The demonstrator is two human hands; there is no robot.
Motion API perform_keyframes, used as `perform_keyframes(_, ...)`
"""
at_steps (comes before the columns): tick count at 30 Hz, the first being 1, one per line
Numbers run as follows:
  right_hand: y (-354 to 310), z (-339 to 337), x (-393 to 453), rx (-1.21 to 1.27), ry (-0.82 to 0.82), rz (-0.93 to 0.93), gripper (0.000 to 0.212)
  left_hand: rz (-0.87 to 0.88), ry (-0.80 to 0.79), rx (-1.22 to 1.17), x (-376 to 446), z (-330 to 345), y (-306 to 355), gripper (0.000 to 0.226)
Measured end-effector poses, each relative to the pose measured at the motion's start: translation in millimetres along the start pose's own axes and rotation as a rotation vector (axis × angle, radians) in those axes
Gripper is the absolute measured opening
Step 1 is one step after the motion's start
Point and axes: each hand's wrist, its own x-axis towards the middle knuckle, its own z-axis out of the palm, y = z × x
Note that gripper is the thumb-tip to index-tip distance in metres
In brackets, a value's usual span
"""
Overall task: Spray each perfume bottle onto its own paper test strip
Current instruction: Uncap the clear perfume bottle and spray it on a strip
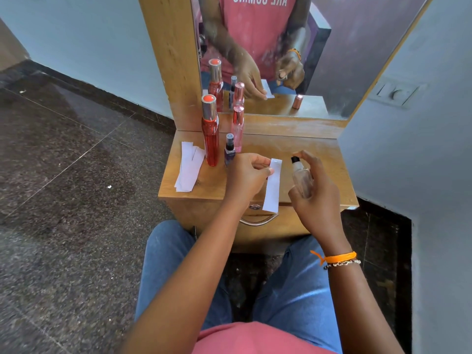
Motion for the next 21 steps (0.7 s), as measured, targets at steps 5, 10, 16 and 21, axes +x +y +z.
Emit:
perform_keyframes(5,-0.1,-3.0,-0.9,0.041,-0.017,-0.013,0.061,0.138,0.089,0.227,10.3,14.5,3.5,0.026)
perform_keyframes(10,2.1,-4.7,-1.2,0.058,-0.003,-0.006,0.067,0.227,0.176,0.449,3.4,21.8,2.6,0.037)
perform_keyframes(16,3.2,-7.5,-1.1,0.102,0.008,0.009,0.066,0.344,0.175,0.624,-16.6,11.3,-6.9,0.03)
perform_keyframes(21,2.6,-5.8,-2.9,0.129,0.008,0.031,0.064,0.274,0.089,0.651,-14.8,8.9,-10.7,0.037)
